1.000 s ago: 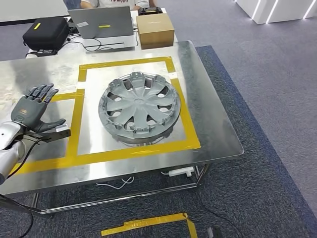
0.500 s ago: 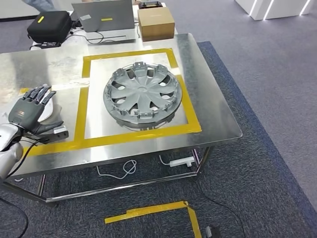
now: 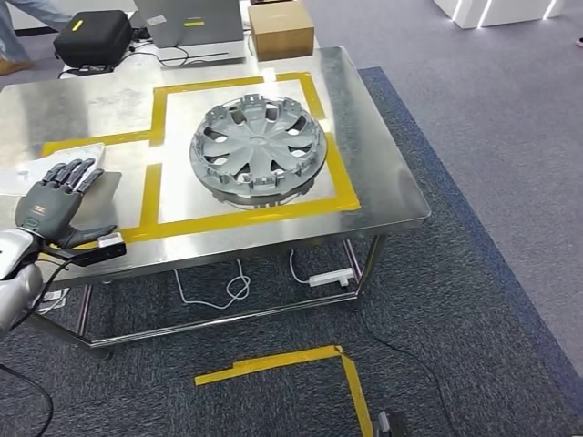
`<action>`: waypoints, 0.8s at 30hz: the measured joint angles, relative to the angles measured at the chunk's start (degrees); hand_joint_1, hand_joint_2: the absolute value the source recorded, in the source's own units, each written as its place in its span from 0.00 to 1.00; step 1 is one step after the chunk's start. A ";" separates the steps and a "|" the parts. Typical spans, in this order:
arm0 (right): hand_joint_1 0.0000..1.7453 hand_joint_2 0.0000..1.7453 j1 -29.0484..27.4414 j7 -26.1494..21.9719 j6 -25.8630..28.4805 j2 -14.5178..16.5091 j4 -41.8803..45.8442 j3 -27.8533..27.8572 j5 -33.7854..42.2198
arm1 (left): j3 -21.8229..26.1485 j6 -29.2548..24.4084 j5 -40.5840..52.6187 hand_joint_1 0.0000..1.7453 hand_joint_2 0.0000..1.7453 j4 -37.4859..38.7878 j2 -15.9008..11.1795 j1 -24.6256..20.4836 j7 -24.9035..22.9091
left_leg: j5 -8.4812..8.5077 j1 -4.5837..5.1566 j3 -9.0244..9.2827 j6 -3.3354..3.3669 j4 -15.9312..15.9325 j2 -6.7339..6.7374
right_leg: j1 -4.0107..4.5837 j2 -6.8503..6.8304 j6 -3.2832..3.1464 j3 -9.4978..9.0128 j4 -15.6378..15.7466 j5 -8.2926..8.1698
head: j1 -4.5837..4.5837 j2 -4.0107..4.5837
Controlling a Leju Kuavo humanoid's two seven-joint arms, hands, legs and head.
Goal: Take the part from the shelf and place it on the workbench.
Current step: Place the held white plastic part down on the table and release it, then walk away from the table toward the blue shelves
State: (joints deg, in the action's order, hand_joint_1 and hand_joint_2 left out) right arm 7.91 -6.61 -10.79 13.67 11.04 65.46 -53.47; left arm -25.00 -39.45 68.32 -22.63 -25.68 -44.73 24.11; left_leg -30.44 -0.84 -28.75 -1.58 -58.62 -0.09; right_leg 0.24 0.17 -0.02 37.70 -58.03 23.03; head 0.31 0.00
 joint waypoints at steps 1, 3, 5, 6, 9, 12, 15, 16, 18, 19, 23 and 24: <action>0.00 0.00 -0.02 0.00 -0.01 0.00 -0.01 -0.01 -0.03 | 0.02 -0.07 -0.06 0.00 0.00 -0.01 0.04 0.00 0.14 | -0.17 0.18 0.21 0.46 0.64 -0.06 | 0.04 0.03 0.33 0.20 -0.03 -0.45 | -0.02 0.00; 0.00 0.00 -0.13 0.01 -0.03 -0.01 -0.01 -0.02 -0.06 | 0.04 -0.15 -0.18 0.00 0.00 -0.02 0.20 0.05 0.41 | 0.71 0.16 -0.69 1.52 0.58 0.08 | -0.05 0.10 1.01 0.71 -0.15 -0.63 | -0.01 0.00; 0.00 0.00 -0.21 0.01 -0.04 -0.01 -0.01 -0.03 -0.08 | 0.04 -0.16 -0.28 0.00 0.00 -0.10 0.41 0.03 0.59 | 2.06 0.03 -2.07 2.58 0.70 0.32 | -0.18 0.10 1.59 2.26 -3.03 2.96 | -0.14 0.00; 0.00 0.00 -0.20 0.01 -0.05 -0.01 -0.01 -0.04 -0.08 | 0.04 -0.17 -0.33 0.00 0.00 -0.18 0.47 0.01 0.63 | 2.74 0.03 -2.91 2.89 0.69 0.41 | -0.26 0.06 1.79 3.33 -6.10 5.97 | -0.22 0.00; 0.00 0.00 -0.15 0.01 -0.05 -0.01 -0.01 -0.07 -0.08 | 0.04 -0.18 -0.44 0.00 0.00 -0.35 0.56 0.11 0.68 | 4.93 0.22 -5.72 3.03 0.57 0.41 | -0.31 0.02 2.05 5.18 -16.50 10.92 | -0.25 0.00; 0.00 0.00 -0.09 0.01 -0.05 -0.01 -0.01 -0.07 -0.09 | 0.07 -0.18 -0.46 0.00 0.00 -0.40 0.57 0.18 0.73 | 6.94 0.42 -8.18 2.69 0.49 0.44 | -0.30 0.03 1.58 -0.30 -13.04 7.35 | -0.24 0.00; 0.00 0.00 0.17 -0.02 -0.05 -0.01 -0.01 -0.15 -0.12 | 0.18 -0.16 -0.45 0.00 0.00 -0.58 0.47 0.01 0.83 | 8.72 0.53 -9.53 1.93 0.43 0.49 | 0.03 0.09 0.87 -9.31 -0.75 8.25 | -0.18 0.00; 0.00 0.00 0.21 -0.02 -0.06 -0.01 -0.01 -0.21 -0.13 | 0.19 -0.16 -0.42 0.00 0.00 -0.62 0.49 -0.02 0.87 | 9.35 0.46 -9.75 1.58 0.60 0.52 | 0.23 0.13 0.69 -10.32 1.27 8.76 | -0.17 0.00; 0.00 0.00 0.12 -0.02 -0.06 0.01 -0.01 -0.33 -0.14 | 0.20 -0.15 -0.33 0.00 0.00 -0.63 0.56 0.19 0.96 | 10.10 0.23 -10.08 0.87 1.03 0.51 | 0.29 0.11 0.01 -9.78 2.17 7.92 | -0.23 0.00; 0.00 0.00 0.06 -0.01 -0.05 0.00 -0.01 -0.38 -0.15 | 0.20 -0.15 -0.30 0.00 0.00 -0.63 0.58 0.41 1.00 | 9.07 0.15 -10.42 0.53 0.64 0.45 | 0.23 0.03 -0.52 -9.43 2.31 7.22 | -0.15 0.00; 0.00 0.00 0.01 -0.01 -0.03 -0.01 -0.01 -0.48 -0.21 | 0.20 -0.12 -0.33 0.00 0.00 -0.63 0.61 0.74 1.02 | -1.39 0.01 -13.24 -0.43 -11.41 0.30 | 0.21 -0.14 -1.59 -6.61 2.25 4.26 | 0.18 0.00; 0.00 0.00 -0.01 0.01 0.03 -0.01 -0.01 -0.49 -0.26 | 0.20 -0.12 -0.38 0.00 0.00 -0.63 0.72 0.77 1.02 | -2.11 0.01 -13.40 -0.56 -14.49 0.29 | 0.23 -0.14 -1.55 -5.68 2.07 3.65 | 0.17 0.00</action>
State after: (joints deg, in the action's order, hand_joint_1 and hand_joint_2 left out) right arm 7.90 -6.60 -10.76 13.66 11.04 64.98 -53.72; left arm -24.81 -39.57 67.94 -23.26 -24.96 -43.96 25.14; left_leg -32.55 -0.83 -42.14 -2.13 -73.11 0.20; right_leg 0.47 0.02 -1.57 32.02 -55.96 26.68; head 0.48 0.00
